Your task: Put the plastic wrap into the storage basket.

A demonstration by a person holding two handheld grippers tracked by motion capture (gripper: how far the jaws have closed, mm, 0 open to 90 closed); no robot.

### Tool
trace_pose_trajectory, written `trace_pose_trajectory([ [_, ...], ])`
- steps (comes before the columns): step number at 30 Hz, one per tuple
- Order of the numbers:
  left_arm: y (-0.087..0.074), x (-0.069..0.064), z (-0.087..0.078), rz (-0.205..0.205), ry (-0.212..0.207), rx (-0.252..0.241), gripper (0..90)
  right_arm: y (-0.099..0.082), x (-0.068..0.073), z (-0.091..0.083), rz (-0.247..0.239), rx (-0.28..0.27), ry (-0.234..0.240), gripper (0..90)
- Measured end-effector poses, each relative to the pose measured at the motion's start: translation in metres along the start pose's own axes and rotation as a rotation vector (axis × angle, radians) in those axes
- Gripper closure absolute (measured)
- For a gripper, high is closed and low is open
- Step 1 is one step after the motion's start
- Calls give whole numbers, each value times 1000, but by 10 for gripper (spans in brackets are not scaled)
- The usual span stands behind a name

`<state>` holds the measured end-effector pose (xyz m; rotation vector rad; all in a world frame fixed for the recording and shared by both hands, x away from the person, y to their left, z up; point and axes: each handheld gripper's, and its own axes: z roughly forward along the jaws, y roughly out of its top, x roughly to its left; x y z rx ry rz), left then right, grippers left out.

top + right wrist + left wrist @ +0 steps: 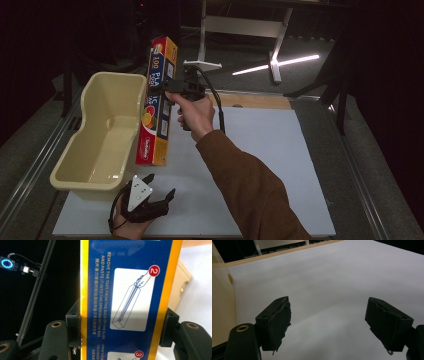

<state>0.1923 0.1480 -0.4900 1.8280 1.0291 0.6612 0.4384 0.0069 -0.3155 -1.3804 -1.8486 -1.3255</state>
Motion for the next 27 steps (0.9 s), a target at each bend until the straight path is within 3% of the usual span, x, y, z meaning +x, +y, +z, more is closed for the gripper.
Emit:
trace_pose_trajectory([
  [9,0,-1,0,-11,-10,-9,205,3,7,17,32,-9,29,389],
  [18,1,-2,-2,-11,-22,-19,206,-6,14,43,81,-15,94,388],
  [23,1,-1,-2,-9,-23,-22,206,-12,18,59,104,10,119,387],
  [27,1,0,-4,-5,-21,-28,207,-15,23,69,80,29,126,388],
])
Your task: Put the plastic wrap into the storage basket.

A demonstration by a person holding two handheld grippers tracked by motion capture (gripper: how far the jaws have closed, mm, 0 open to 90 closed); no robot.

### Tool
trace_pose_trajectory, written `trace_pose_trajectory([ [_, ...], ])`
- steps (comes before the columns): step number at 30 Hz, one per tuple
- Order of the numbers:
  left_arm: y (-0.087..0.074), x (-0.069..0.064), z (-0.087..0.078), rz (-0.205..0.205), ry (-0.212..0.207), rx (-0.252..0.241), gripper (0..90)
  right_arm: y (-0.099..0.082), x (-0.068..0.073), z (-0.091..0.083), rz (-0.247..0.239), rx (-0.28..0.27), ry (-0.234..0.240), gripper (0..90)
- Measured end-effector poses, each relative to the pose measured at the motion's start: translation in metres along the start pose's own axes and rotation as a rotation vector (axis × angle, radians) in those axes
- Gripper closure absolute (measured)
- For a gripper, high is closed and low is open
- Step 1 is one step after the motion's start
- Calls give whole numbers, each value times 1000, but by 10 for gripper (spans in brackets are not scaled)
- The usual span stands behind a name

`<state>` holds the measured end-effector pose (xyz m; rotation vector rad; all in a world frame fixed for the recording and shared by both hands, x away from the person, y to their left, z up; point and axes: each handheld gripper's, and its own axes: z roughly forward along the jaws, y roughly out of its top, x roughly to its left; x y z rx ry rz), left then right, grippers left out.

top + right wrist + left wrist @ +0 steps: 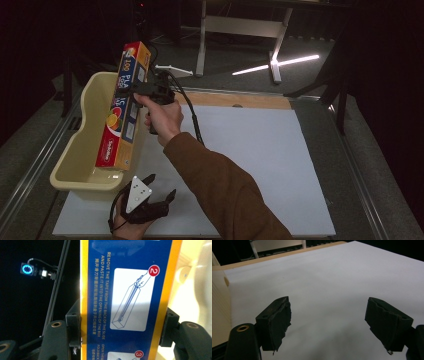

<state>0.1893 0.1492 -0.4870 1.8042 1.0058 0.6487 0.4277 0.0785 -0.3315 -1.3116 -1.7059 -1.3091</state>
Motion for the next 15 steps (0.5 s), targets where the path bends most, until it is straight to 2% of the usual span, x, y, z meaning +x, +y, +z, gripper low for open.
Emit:
trace_pose_trajectory([
  [7,-1,-3,1,3,-5,-3,209,-2,0,10,2,4,7,387],
  [11,0,-6,3,10,-20,2,209,-1,-3,17,26,12,14,387],
  [15,0,-8,3,13,-21,-3,209,-3,-6,24,20,23,7,386],
])
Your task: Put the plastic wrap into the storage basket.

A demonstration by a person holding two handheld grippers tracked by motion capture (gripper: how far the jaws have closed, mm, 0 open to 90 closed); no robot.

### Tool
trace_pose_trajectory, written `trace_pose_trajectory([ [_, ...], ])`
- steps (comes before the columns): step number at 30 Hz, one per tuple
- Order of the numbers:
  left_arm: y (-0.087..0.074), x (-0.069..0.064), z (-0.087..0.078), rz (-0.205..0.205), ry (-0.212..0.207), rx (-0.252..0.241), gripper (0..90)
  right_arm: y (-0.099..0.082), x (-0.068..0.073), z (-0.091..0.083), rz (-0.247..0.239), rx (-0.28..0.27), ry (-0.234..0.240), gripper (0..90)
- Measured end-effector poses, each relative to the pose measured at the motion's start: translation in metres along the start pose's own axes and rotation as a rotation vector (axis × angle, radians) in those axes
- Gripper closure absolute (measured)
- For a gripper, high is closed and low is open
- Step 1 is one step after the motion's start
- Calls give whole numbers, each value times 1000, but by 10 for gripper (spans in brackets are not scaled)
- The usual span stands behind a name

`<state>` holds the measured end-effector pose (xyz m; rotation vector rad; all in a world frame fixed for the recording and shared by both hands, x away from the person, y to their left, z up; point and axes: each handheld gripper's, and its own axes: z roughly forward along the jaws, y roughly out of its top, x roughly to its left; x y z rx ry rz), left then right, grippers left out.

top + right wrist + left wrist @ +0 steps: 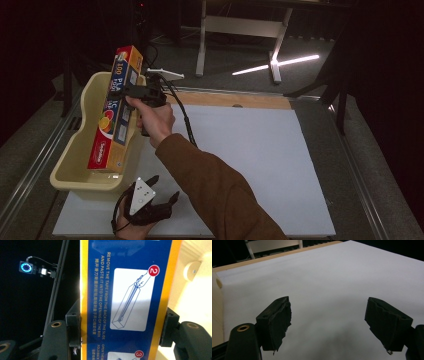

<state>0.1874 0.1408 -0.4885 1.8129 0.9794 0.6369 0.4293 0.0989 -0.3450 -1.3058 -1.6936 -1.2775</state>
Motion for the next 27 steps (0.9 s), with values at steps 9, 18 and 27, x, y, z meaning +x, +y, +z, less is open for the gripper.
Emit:
trace_pose_trajectory([
  [9,0,2,-3,-3,6,-13,210,-3,-9,14,11,16,-26,386],
  [18,0,2,-4,-9,10,-22,211,-8,-18,27,29,11,-43,386],
  [27,0,3,-6,-15,14,-26,211,-15,-28,37,46,7,-62,386],
])
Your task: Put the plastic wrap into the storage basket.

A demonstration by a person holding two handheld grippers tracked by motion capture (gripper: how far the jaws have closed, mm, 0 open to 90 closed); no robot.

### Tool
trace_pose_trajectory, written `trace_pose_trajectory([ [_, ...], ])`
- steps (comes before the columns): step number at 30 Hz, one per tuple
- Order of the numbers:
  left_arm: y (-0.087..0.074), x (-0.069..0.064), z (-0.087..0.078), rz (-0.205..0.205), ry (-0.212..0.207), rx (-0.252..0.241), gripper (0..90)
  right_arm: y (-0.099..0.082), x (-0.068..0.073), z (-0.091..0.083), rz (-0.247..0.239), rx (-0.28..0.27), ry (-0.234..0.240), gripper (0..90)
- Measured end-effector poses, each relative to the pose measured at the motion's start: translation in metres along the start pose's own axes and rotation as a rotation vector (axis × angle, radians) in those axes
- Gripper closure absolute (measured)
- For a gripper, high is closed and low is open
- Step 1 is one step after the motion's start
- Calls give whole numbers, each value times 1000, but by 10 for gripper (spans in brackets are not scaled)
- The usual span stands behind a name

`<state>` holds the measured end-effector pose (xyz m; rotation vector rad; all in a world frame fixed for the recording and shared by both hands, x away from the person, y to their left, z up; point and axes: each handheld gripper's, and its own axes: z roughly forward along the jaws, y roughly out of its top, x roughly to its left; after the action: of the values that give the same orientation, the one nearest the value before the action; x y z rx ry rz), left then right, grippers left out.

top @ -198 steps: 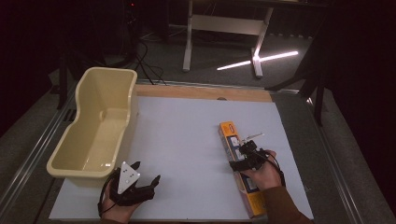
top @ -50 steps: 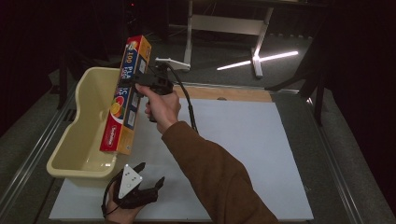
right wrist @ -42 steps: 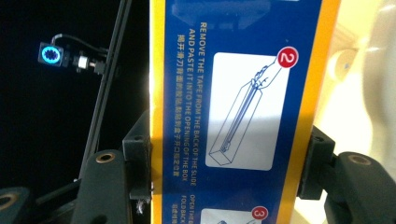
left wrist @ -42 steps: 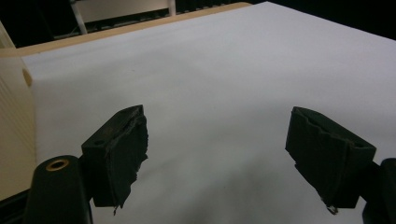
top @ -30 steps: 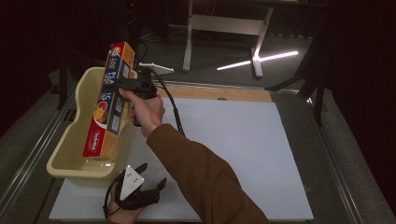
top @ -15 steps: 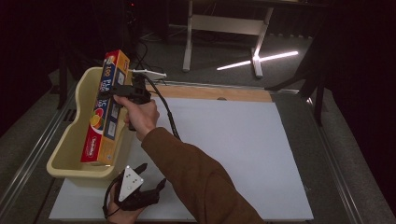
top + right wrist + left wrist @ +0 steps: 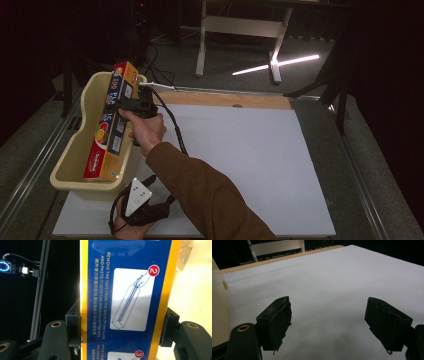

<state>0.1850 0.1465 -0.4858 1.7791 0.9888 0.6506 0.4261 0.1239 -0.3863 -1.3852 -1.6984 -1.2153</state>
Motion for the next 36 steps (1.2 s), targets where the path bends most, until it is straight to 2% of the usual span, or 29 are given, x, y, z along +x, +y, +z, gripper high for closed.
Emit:
trace_pose_trajectory([
  [6,0,-1,0,5,-3,4,211,-2,-8,4,42,-5,-7,384],
  [10,0,0,0,-1,-1,0,211,-4,-12,9,31,-5,-66,384],
  [15,0,1,0,-3,1,-1,211,-4,-18,10,60,-1,-75,381],
  [25,0,0,0,-3,1,0,211,-4,-16,10,64,22,-132,370],
  [28,0,1,0,-2,1,-1,212,-3,-15,10,56,39,-143,354],
  [31,0,0,0,-3,1,1,211,-3,-18,10,53,49,-173,349],
  [36,0,0,0,-1,3,1,211,-5,-15,9,31,41,-195,345],
])
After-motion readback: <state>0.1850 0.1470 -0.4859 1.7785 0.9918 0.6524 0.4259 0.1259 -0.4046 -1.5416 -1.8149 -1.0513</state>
